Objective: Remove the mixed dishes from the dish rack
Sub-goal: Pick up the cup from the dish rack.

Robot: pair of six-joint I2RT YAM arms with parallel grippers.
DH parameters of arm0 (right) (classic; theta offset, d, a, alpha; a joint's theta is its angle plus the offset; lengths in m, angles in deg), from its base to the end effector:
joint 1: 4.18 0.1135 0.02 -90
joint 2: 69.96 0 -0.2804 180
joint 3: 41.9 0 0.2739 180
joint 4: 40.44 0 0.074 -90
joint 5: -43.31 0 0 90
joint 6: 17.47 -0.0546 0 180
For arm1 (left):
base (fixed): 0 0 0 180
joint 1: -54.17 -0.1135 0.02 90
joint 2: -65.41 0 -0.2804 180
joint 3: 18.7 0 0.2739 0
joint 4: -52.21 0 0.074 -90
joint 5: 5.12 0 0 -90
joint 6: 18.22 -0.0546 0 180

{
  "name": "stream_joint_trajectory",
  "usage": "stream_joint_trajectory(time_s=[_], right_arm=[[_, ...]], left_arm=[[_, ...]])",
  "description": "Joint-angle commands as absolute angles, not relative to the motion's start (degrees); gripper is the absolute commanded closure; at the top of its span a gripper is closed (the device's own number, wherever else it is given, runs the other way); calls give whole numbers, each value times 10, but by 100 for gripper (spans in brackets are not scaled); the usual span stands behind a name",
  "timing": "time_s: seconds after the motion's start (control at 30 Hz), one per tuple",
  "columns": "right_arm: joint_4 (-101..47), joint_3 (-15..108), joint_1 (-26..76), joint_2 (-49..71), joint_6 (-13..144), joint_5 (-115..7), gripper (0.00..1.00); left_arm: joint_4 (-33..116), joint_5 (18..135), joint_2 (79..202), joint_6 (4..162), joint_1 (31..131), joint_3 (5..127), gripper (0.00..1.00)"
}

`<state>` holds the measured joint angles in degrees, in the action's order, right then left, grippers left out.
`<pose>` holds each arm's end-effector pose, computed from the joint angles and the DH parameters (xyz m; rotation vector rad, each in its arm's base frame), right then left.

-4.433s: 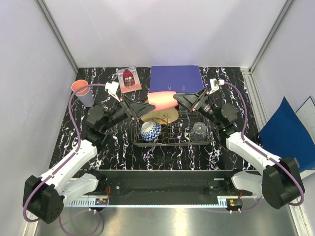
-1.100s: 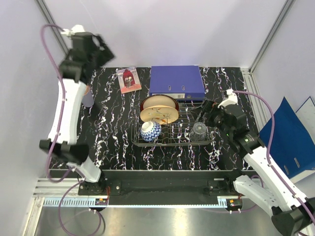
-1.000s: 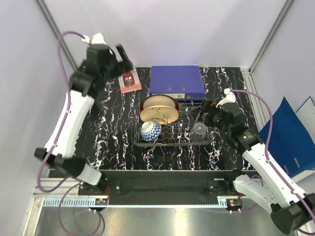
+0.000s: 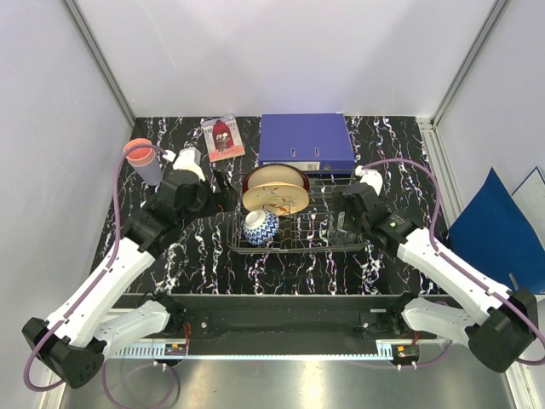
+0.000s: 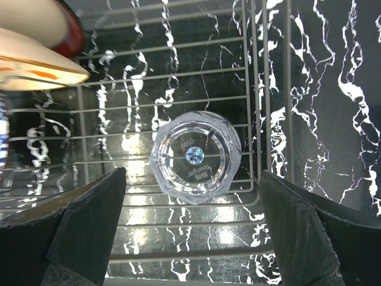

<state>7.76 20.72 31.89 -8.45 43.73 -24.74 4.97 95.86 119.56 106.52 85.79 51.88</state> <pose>0.2100 0.1277 0.2740 0.0293 2.3200 0.1090 0.1997 -0.1107 0.3529 -0.1745 2.1295 -0.4915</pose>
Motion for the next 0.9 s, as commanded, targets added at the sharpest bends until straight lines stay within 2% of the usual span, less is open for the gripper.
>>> stream_joint_trajectory(time_s=[0.0, 0.33, 0.43, 0.57, 0.67, 0.7, 0.77, 0.87], right_arm=[[46, 196, 322, -55, 440, -226, 0], [14, 215, 322, 28, 444, -235, 1], [12, 215, 322, 37, 441, -240, 8], [10, 204, 322, 20, 438, -238, 31], [16, 201, 322, -14, 437, -238, 40], [23, 201, 322, -26, 434, -238, 47], [31, 211, 322, -67, 432, -250, 54], [36, 235, 322, -122, 436, -278, 69]], left_arm=[[73, 960, 1199, 1073, 861, 506, 1], [73, 958, 1191, 1073, 861, 492, 1], [73, 957, 1188, 1071, 861, 488, 1], [73, 958, 1185, 1069, 861, 483, 1], [73, 959, 1185, 1069, 861, 482, 1], [73, 959, 1186, 1069, 861, 481, 1], [73, 959, 1186, 1068, 861, 483, 1], [73, 961, 1188, 1067, 861, 490, 1]])
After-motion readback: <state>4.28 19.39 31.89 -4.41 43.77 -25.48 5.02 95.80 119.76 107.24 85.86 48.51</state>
